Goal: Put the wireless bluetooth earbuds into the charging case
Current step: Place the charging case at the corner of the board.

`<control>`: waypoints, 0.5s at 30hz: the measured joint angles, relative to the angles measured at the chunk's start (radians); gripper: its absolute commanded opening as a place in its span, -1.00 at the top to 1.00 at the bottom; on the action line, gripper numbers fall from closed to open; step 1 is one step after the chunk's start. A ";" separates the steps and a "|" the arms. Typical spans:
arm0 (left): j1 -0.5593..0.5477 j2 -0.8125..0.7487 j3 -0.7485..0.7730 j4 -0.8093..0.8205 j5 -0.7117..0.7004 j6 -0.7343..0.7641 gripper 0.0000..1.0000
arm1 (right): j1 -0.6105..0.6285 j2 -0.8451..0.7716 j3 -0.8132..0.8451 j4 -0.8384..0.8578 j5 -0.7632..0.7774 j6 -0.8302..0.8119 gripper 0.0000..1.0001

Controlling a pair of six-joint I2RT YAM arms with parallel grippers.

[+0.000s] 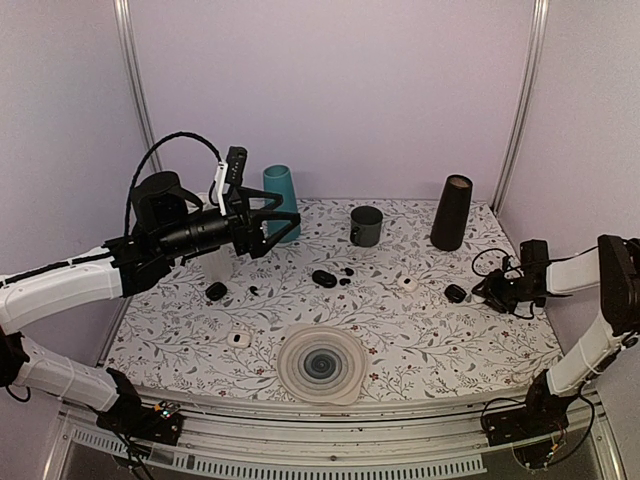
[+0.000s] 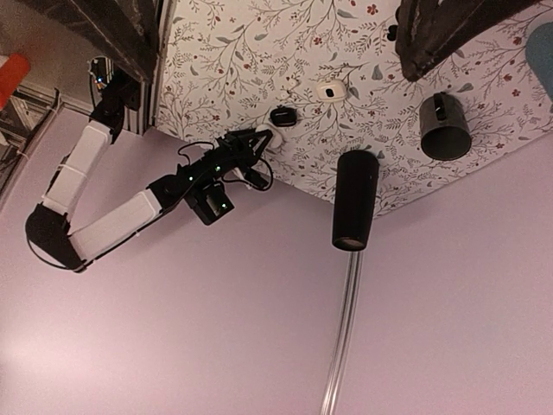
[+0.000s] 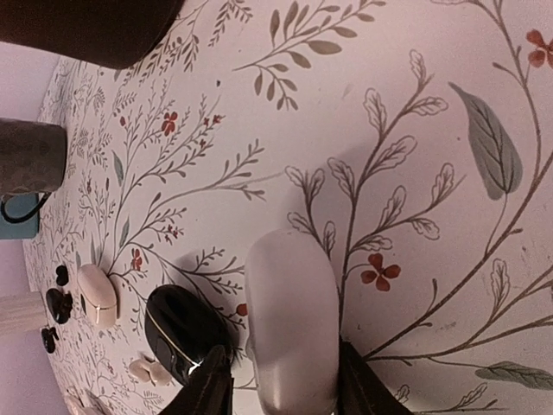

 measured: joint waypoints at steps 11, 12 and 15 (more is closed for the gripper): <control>0.000 0.000 0.000 0.000 0.003 0.000 -0.92 | 0.000 -0.033 0.008 -0.038 0.053 -0.032 -0.37; 0.000 0.000 0.000 0.000 0.003 0.000 -0.92 | 0.000 -0.037 0.008 -0.043 0.060 -0.035 -0.44; 0.000 0.000 0.000 0.000 0.003 0.000 -0.92 | 0.000 -0.050 0.010 -0.058 0.079 -0.047 -0.63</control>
